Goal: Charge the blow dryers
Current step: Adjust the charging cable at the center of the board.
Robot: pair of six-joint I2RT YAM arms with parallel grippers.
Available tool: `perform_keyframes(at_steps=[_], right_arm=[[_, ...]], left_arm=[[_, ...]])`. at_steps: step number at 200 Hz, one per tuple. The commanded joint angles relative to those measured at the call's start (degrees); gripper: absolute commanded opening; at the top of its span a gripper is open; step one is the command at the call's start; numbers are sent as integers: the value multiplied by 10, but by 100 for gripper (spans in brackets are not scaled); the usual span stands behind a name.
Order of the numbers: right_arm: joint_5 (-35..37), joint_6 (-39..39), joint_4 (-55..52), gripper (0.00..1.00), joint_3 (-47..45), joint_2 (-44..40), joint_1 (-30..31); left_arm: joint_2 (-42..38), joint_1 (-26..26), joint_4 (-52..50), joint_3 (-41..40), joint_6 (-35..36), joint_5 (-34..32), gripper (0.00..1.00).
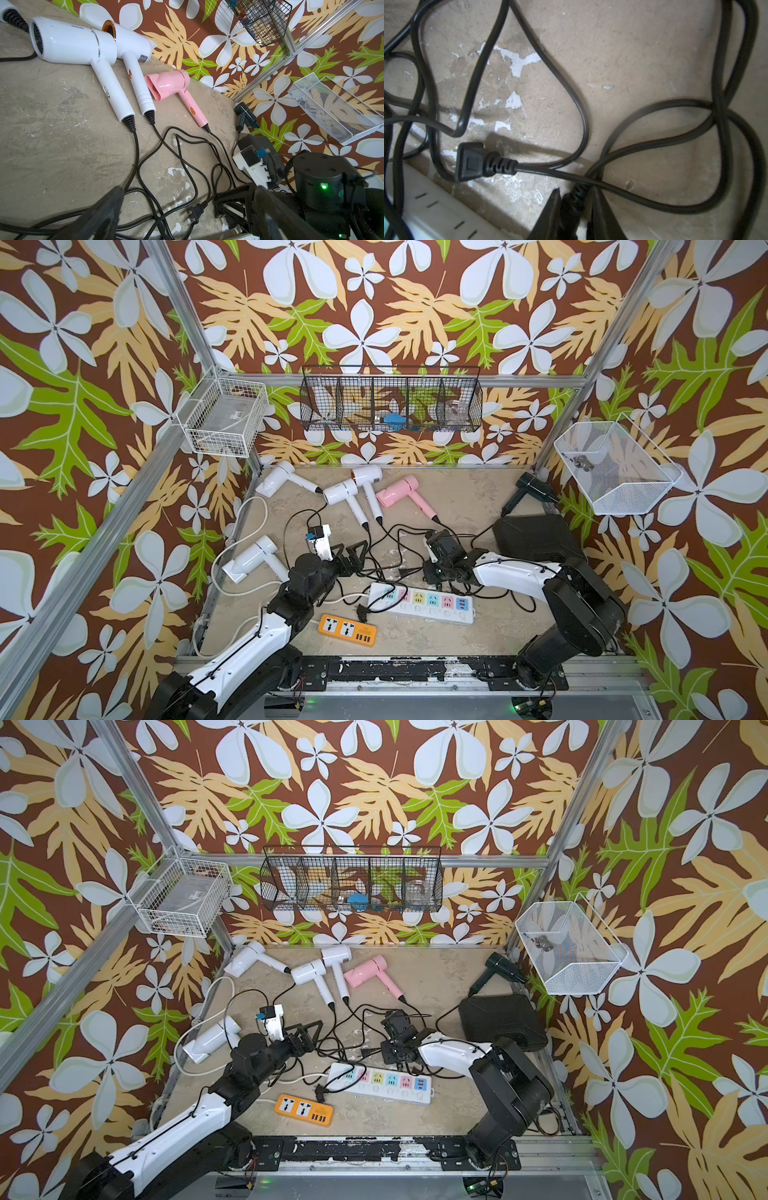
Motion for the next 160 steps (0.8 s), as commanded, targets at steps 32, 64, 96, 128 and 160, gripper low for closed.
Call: perform_keyframes(at_steps=[32, 64, 96, 128, 160], right_arm=[[17, 8, 8, 23, 28, 38, 3], [33, 5, 15, 19, 60, 48, 3], [3, -6, 34, 18, 117, 83, 0], [-19, -18, 13, 19, 178, 103, -5], [13, -34, -33, 30, 183, 48, -5]], left_arm=[[0, -2, 3, 3, 7, 4, 99], [0, -2, 4, 4, 5, 6, 99], [-5, -3, 3, 3, 6, 7, 99], [-11, -4, 3, 3, 5, 9, 99], [-19, -9, 3, 4, 11, 13, 99]])
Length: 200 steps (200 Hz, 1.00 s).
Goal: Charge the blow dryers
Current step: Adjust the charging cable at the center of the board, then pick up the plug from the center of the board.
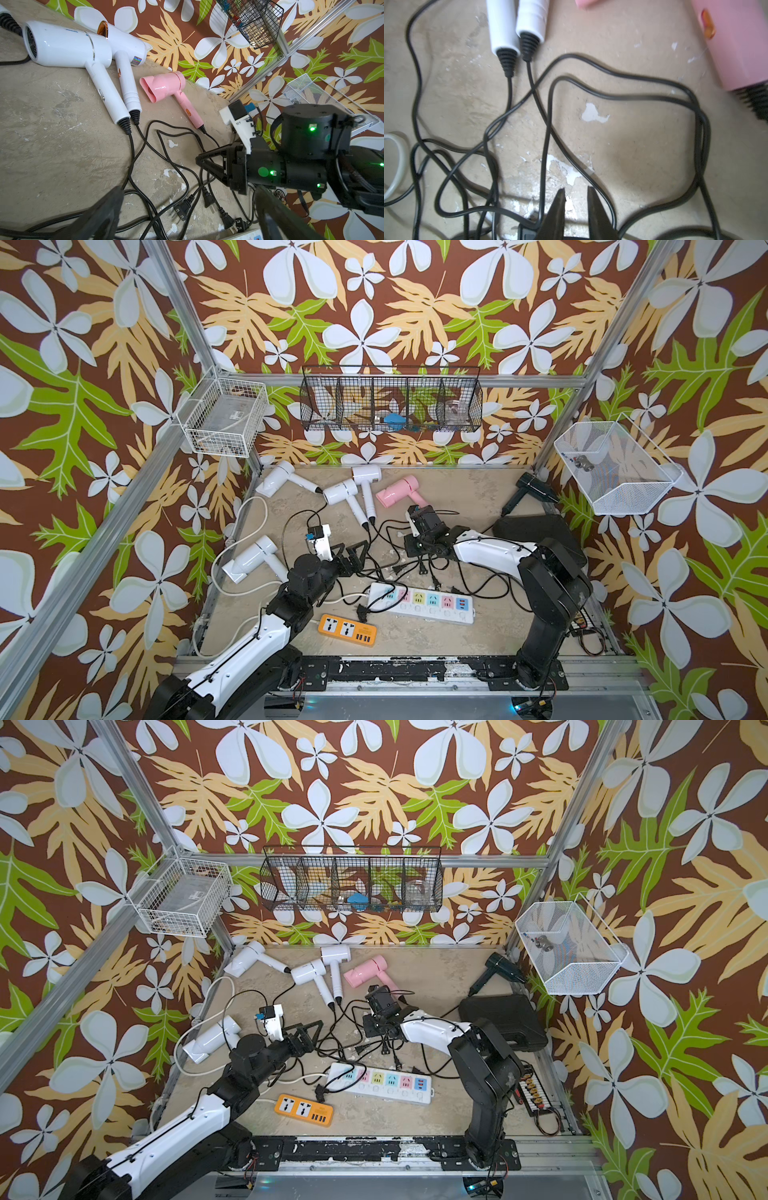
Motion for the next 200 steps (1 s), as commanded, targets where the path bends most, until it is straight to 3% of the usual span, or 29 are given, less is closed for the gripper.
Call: perform_keyframes(at_steps=[1, 27, 79, 129, 200], right_arm=[[23, -19, -39, 30, -2, -36, 0], [45, -23, -64, 37, -60, -104, -9], [40, -18, -102, 39, -188, -220, -13], [25, -24, -119, 36, -218, -204, -11], [25, -38, -118, 33, -183, -137, 1]], left_arm=[[-5, -6, 3, 4, 12, 7, 99], [-2, -33, 0, 12, 26, -8, 99], [23, -77, -2, 30, 45, -30, 99], [50, -94, -2, 39, 53, -41, 99], [55, -96, -3, 40, 56, -45, 99]])
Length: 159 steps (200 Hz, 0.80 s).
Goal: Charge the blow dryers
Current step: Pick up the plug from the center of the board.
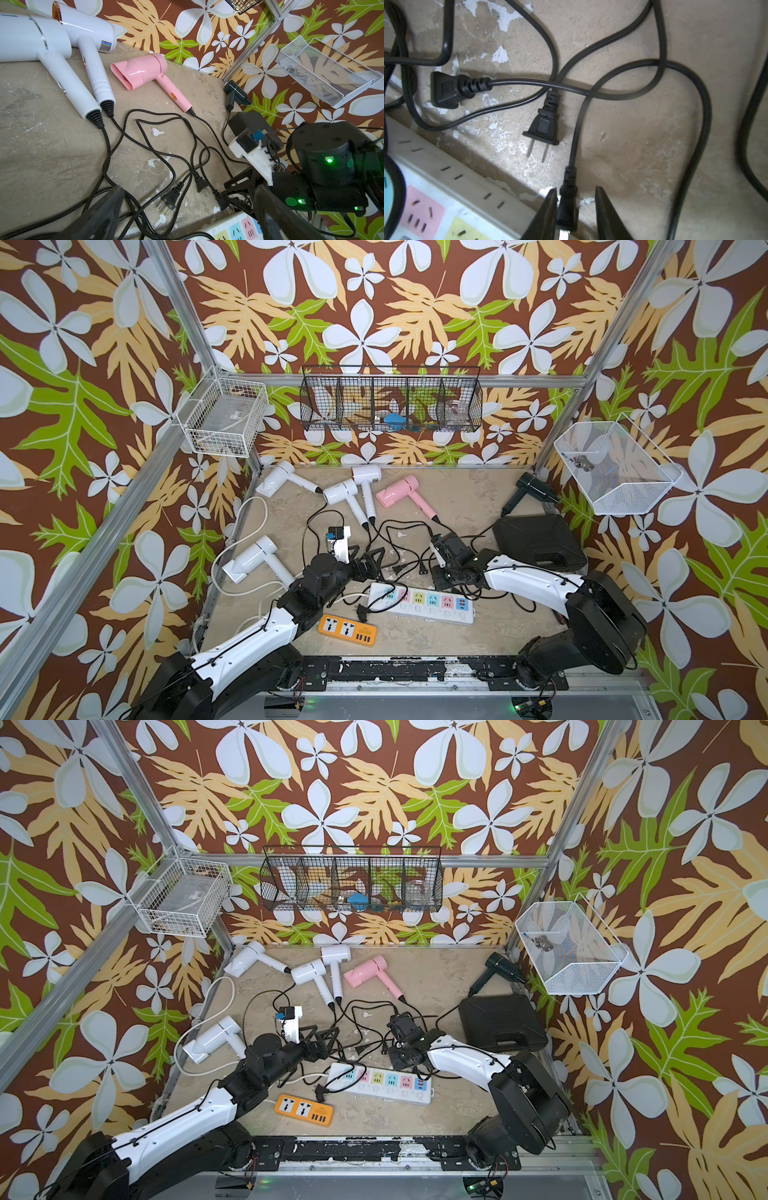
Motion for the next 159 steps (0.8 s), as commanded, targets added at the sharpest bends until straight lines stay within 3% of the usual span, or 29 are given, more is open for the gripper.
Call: perform_keyframes(at_steps=[1, 84, 159], right_arm=[[6, -9, -5, 33, 13, 15, 0], [14, -21, -11, 28, 27, 73, 1], [41, -8, 5, 4, 33, 26, 0]], left_arm=[[1, -1, 3, 6, 8, -6, 99], [3, -3, 3, 9, 9, -5, 99], [2, -5, 4, 8, 12, -6, 100]])
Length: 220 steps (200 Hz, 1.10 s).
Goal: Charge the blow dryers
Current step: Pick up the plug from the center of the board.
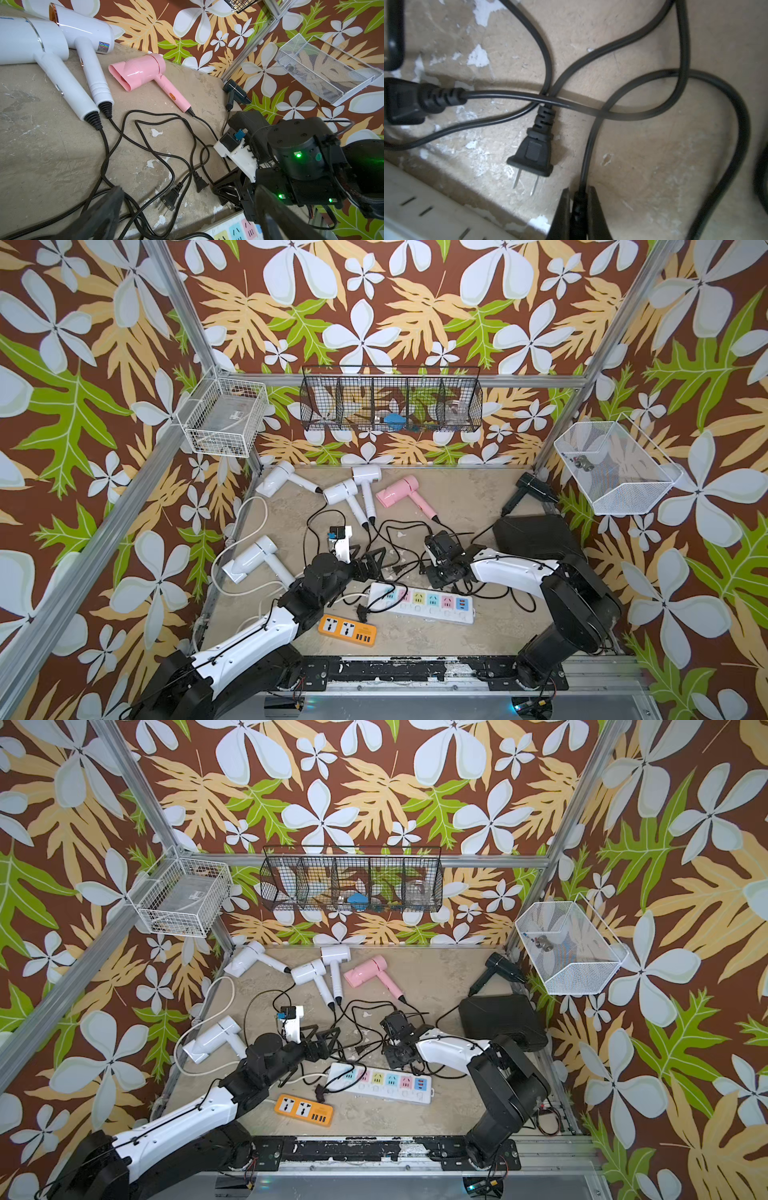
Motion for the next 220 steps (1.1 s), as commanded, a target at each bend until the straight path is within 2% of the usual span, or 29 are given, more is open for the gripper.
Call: perform_keyframes(at_steps=[1, 44, 87, 126, 169, 220], right_arm=[[22, 7, 3, 4, 2, -30, -1], [28, 30, 33, 0, -18, -117, -29], [-7, 49, 63, 0, -54, -196, -87], [-53, 50, 67, 0, -60, -222, -108], [-133, 68, 165, 0, -108, -268, -108], [-213, 97, 259, 0, -110, -251, -108]], left_arm=[[-1, -2, 4, 4, 7, -4, 100], [-2, -7, 6, 5, 8, 0, 100], [-5, -16, 10, 5, 14, 1, 100], [11, -32, 33, 1, 23, 9, 100], [66, -69, 58, 14, 54, 14, 100], [101, -83, 65, 28, 92, 34, 99]])
